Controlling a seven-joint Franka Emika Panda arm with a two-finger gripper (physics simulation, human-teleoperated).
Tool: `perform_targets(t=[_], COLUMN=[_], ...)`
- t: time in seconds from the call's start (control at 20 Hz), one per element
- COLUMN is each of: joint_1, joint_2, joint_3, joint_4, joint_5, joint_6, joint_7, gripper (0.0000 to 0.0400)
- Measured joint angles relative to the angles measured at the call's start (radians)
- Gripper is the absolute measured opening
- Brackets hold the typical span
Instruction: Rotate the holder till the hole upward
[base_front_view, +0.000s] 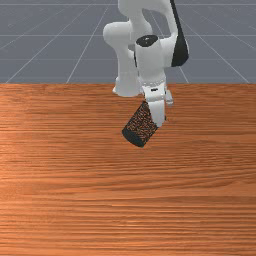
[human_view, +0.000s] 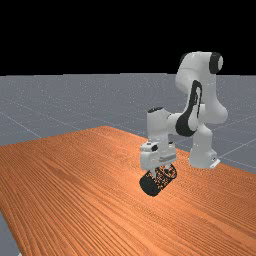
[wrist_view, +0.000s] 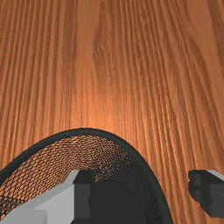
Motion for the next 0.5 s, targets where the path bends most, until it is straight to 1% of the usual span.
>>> perform_targets(t=[0.05,0.1,0.15,0.2,0.25,0.3,0.35,0.45,0.5], joint_1=[-0.004,-0.01,-0.029,-0.028,-0.02,-0.02,-0.023,-0.025,-0.023], joint_2=[-0.002,-0.003,-0.005,-0.007,-0.019,-0.026,-0.023,-0.031,-0.043], joint_3=[0.0,-0.002,0.008,-0.001,-0.009,-0.01,-0.014,-0.016,-0.015], joint_4=[-0.001,-0.002,-0.007,-0.009,-0.026,-0.027,-0.011,-0.01,-0.029], joint_5=[0.0,0.001,0.071,0.05,0.021,0.017,0.006,0.0,0.01], joint_6=[-0.005,-0.01,-0.009,-0.006,0.026,0.022,-0.016,-0.026,0.011], joint_7=[-0.022,-0.042,-0.067,-0.053,-0.028,-0.024,-0.035,-0.032,-0.026], gripper=[0.0349,0.0369,0.0381,0.0388,0.0393,0.0395,0.0397,0.0399,0.0399])
